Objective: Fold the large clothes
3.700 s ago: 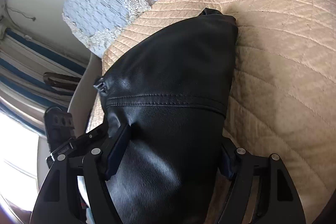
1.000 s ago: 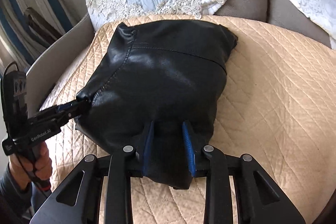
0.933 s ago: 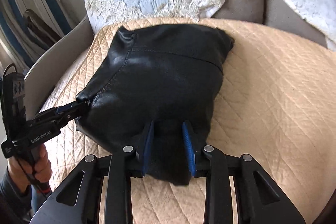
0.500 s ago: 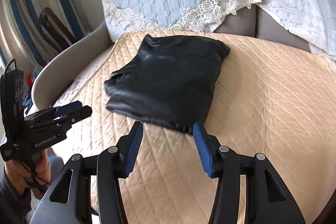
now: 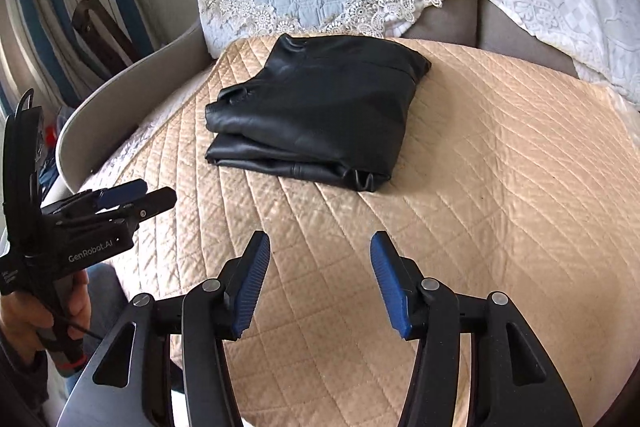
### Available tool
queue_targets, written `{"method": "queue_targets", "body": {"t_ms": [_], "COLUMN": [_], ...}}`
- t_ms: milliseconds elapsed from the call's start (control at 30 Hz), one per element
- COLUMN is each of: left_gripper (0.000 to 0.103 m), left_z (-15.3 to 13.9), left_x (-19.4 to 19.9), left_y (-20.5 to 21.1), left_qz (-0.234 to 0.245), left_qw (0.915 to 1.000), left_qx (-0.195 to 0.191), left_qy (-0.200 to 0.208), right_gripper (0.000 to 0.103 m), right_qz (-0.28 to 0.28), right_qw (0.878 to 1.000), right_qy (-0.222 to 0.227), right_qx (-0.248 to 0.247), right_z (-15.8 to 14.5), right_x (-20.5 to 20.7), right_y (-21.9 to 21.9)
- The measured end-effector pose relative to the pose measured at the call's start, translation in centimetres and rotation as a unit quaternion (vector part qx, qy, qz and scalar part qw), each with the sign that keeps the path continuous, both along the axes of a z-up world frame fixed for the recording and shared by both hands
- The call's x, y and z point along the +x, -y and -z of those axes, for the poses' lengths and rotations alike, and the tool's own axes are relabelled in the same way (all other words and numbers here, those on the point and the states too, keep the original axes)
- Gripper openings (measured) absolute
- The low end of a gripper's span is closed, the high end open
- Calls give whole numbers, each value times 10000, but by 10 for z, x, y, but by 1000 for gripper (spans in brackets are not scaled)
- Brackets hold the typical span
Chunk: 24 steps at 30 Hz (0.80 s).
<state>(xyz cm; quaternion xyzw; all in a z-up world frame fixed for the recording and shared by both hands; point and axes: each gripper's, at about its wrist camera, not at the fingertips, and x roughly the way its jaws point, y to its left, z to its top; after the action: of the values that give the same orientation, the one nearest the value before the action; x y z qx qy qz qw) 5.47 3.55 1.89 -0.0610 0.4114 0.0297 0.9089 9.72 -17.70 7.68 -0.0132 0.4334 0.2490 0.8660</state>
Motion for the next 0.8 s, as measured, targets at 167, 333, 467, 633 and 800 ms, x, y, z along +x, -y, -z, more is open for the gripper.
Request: {"method": "queue_targets", "body": {"t_ms": [167,333,467,633,800], "left_gripper": [61,61,61,61,61], "left_z": [6,4,4,3,1], "left_x": [-3,-5,-5,-6,-8], "left_y": [0,3,5,7,7], "left_qz": [-41,38,77,91,90], "left_qw": [9999,9998,9997,9997,9997], "left_qx": [-12,44,40,23,3], "left_qy": [-120,-168,-227,-241,-227], "right_gripper": [54,54,54,54,54], "right_qz": [20,13,-49,-81,-96], "right_qw": [10000,10000,9999,9999,9998], "right_qy": [18,44,71,74,79], "right_qx": [-34,-52,-79,-113,-121], "right_z": [1,1,0,0,0], "right_x": [-2,-3,-6,-8,-9], "right_y": [1,0,-3,-4,-5]}}
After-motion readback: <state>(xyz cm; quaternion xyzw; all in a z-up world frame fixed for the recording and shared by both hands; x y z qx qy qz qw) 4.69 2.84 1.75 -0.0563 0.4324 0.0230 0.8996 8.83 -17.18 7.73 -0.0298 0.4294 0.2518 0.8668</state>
